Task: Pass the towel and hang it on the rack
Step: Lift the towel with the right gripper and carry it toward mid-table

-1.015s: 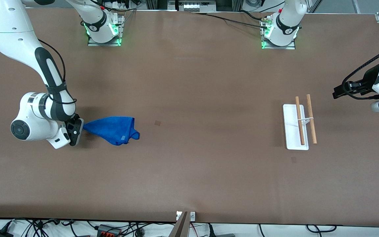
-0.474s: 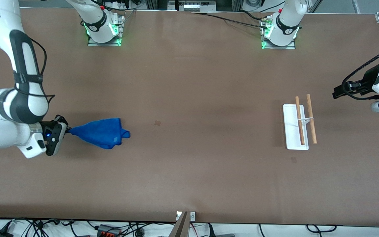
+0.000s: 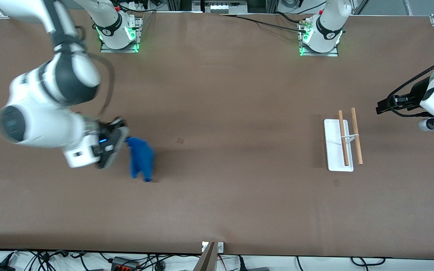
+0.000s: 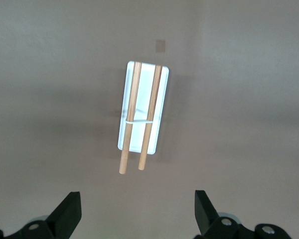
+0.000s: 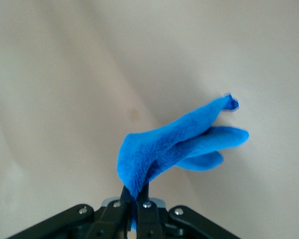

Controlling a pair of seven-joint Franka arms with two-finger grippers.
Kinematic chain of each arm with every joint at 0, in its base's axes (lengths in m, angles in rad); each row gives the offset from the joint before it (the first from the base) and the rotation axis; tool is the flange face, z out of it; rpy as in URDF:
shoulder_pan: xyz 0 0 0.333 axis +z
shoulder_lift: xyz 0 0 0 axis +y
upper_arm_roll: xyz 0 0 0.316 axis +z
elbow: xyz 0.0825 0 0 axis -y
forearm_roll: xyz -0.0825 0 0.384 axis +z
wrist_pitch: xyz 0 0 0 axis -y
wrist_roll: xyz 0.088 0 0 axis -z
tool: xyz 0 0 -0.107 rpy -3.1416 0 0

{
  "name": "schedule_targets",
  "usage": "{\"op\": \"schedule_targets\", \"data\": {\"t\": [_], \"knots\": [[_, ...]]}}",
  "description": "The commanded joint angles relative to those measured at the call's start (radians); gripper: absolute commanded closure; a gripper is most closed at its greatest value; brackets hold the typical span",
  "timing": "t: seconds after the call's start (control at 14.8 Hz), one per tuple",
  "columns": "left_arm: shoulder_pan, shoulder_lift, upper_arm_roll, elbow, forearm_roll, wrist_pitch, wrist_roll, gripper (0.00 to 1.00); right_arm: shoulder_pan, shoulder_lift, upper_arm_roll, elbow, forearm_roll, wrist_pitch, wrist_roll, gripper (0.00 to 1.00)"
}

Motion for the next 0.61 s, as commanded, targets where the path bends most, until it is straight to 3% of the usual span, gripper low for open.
{"op": "schedule_targets", "data": {"t": [0.0, 0.2, 0.41, 0.54], "knots": [[0.035, 0.035, 0.006, 0.026, -0.089, -0.034, 0.033, 0.00, 0.046, -0.011, 0.100, 0.055, 0.011, -0.004, 0.154, 1.00], [0.038, 0.073, 0.000, 0.026, -0.118, -0.060, 0.117, 0.00, 0.121, 0.005, 0.167, 0.107, 0.009, 0.055, 0.331, 1.00], [0.046, 0.133, 0.003, 0.024, -0.303, -0.011, 0.409, 0.00, 0.219, 0.007, 0.167, 0.109, 0.011, 0.205, 0.522, 1.00], [0.038, 0.161, -0.001, 0.023, -0.396, -0.020, 0.494, 0.00, 0.261, 0.019, 0.167, 0.107, 0.009, 0.276, 0.609, 1.00]]}}
